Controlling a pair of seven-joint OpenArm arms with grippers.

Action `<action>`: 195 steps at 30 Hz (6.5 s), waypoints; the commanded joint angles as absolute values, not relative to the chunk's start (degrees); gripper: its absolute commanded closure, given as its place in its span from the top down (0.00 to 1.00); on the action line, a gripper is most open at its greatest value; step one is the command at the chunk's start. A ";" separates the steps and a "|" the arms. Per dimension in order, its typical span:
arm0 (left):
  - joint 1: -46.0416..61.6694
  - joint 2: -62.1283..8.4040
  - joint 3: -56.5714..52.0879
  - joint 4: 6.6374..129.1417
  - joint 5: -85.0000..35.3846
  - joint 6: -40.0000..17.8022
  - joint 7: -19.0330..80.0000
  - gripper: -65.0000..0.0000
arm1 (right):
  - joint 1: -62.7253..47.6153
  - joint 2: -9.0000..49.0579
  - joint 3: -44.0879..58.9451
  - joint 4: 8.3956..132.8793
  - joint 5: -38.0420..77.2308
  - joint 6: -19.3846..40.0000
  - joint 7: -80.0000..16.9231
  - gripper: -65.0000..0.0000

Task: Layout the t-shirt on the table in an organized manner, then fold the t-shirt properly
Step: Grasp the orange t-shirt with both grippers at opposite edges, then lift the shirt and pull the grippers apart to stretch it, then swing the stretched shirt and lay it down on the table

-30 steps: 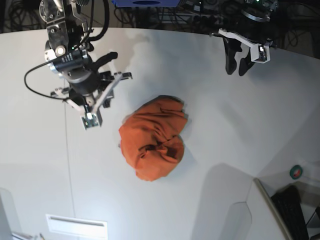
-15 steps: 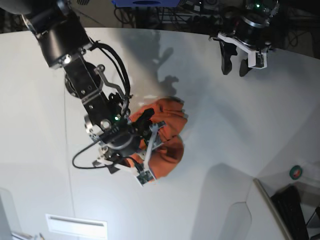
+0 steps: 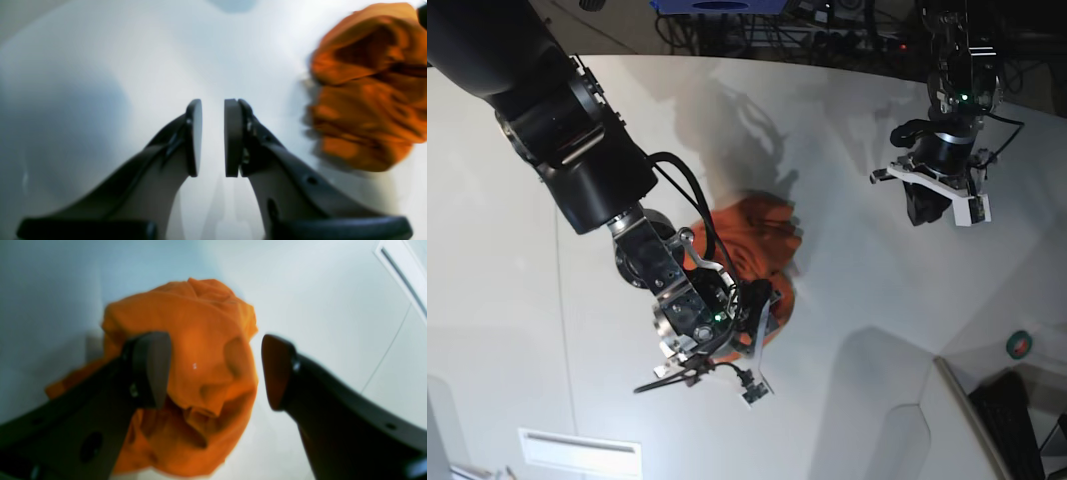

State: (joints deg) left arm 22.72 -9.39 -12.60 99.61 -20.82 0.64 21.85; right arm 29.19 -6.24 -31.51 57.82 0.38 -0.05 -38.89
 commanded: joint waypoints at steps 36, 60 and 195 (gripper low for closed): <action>23.96 -8.31 -30.99 94.11 -20.79 0.22 20.53 0.00 | -0.04 -0.31 -34.95 98.86 -0.13 -0.31 -46.99 0.72; 12.97 -8.66 -11.82 94.99 -7.60 -0.22 21.14 0.04 | -2.51 3.65 -20.09 108.09 0.13 -0.31 -50.59 0.72; -19.74 -2.42 -12.62 83.65 -7.60 -0.22 38.90 0.00 | 5.67 19.03 -1.45 100.26 12.00 -0.13 -16.75 0.00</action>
State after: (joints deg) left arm -18.46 -2.11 -12.58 82.70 -7.57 -0.25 39.86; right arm 4.40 18.61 -1.74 99.63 12.01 0.34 -17.91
